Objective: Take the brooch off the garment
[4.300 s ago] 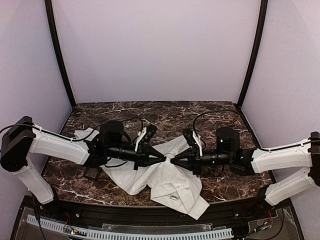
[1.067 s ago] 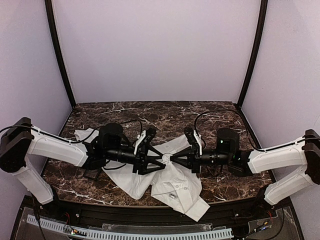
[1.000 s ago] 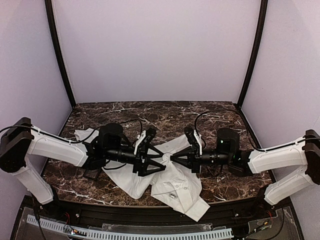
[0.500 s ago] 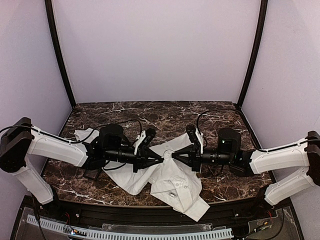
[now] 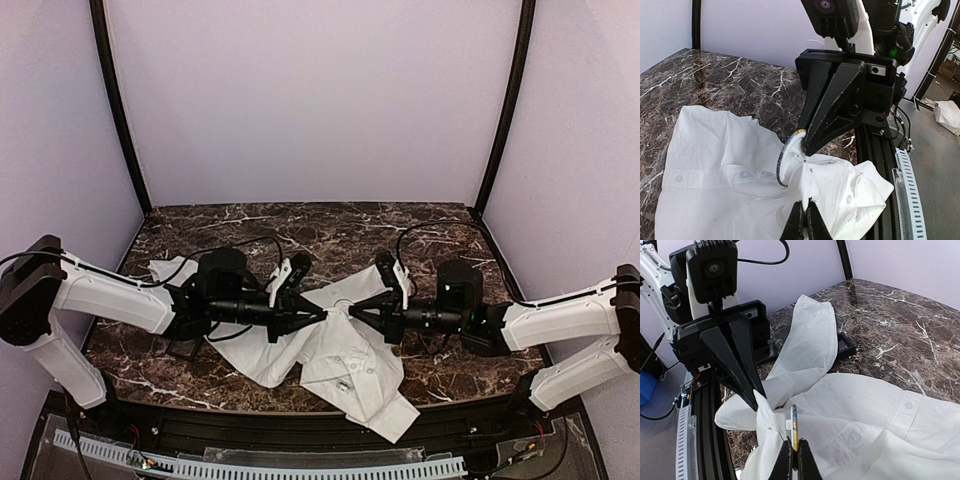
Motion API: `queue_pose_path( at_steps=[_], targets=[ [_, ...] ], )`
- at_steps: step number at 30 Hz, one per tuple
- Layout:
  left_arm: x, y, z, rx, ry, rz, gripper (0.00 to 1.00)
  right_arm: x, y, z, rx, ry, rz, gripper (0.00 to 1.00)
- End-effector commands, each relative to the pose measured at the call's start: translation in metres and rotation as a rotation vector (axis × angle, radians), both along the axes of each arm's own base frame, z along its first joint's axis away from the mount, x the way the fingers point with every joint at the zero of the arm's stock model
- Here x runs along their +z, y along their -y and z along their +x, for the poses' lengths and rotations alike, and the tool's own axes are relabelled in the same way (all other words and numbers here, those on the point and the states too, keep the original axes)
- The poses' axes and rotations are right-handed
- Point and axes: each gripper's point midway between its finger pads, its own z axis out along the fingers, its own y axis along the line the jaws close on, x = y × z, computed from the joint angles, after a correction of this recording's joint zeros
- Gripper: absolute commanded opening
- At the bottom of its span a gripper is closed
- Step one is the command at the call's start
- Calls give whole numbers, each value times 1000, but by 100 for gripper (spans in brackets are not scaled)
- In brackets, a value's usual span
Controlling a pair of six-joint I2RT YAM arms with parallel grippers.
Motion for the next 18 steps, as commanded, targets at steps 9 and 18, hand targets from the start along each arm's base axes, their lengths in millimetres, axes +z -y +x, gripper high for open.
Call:
queue_pose_path(
  at_steps=[9, 18],
  targets=[
    [49, -8, 36, 151, 91, -73, 1, -17, 30, 18, -195, -10, -54, 0],
    [74, -23, 116, 333, 119, -87, 1, -10, 51, 32, -337, -19, -59, 0]
  ],
)
